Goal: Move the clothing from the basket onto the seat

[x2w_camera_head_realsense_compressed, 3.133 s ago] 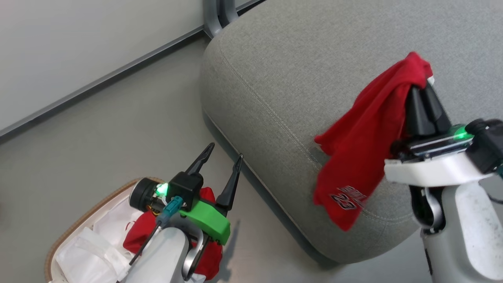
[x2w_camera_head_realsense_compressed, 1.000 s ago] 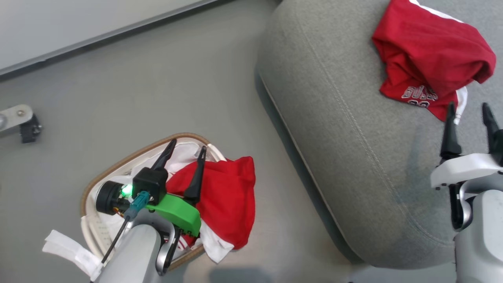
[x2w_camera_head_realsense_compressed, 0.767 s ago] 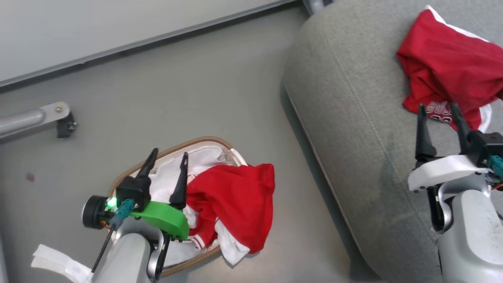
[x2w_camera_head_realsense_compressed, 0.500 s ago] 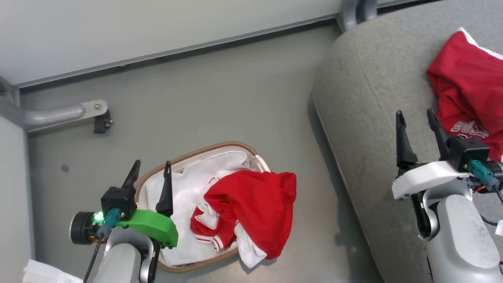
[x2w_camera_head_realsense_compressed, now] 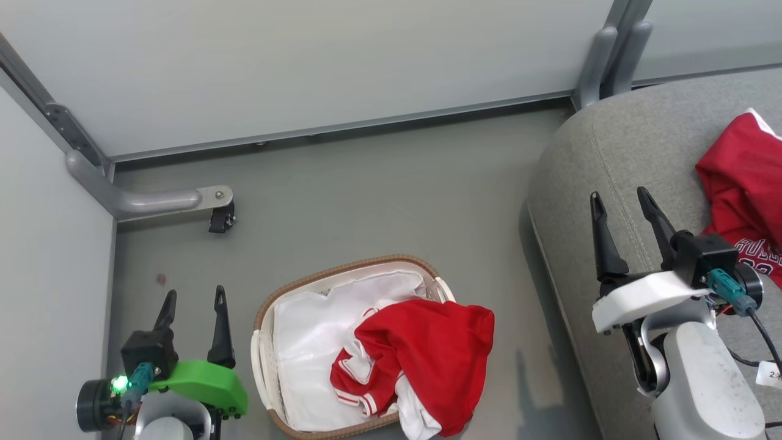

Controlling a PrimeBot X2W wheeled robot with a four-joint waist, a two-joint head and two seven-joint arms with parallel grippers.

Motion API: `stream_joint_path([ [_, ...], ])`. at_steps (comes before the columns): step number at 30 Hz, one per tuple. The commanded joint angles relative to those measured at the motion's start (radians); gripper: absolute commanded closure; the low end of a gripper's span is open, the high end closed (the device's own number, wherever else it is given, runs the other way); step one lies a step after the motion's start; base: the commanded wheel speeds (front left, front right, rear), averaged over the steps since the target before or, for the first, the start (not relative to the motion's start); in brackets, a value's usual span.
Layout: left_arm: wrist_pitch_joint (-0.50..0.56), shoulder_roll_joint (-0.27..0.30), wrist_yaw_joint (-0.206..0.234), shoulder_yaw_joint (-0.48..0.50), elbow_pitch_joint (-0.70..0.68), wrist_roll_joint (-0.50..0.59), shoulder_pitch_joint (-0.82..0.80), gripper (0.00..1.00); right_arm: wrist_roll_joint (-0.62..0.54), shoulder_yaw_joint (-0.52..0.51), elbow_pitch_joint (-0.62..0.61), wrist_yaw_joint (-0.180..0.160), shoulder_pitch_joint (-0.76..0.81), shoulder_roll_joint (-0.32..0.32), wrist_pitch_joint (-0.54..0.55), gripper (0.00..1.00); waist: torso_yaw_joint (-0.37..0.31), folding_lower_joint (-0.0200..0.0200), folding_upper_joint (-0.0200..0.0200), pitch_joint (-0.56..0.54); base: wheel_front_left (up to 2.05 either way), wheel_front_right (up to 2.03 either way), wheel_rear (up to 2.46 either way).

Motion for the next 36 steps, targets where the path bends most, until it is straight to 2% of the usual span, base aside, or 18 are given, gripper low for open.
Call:
stream_joint_path([
  [1,0.000,-0.003,-0.005,0.008,-0.002,0.012,0.023,0.00,0.009,0.006,0.003,-0.001,0.022,-0.004,0.000,0.00,0.015,0.0000,0.0000,-0.033,0.00,0.00,0.00],
  [11,0.000,-0.011,-0.008,0.038,-0.010,0.026,0.097,0.00,0.032,0.019,0.025,-0.001,0.098,-0.004,0.000,0.00,0.016,0.0000,0.0000,-0.097,0.00,0.00,0.00],
  [22,0.000,-0.013,0.001,0.017,-0.010,-0.008,0.158,0.00,0.037,0.023,0.039,-0.001,0.148,-0.004,0.000,0.00,0.014,0.0000,0.0000,-0.122,0.00,0.00,0.00],
  [28,0.000,-0.013,-0.005,-0.003,-0.012,-0.022,0.141,0.00,0.029,0.029,0.029,-0.001,0.128,-0.004,0.000,0.00,0.007,0.0000,0.0000,-0.099,0.00,0.00,0.00],
  [36,0.000,-0.013,-0.025,-0.049,0.000,-0.048,0.052,0.00,0.045,0.041,-0.002,-0.001,0.066,-0.004,0.000,0.00,-0.012,0.0000,0.0000,0.024,0.00,0.00,0.00],
])
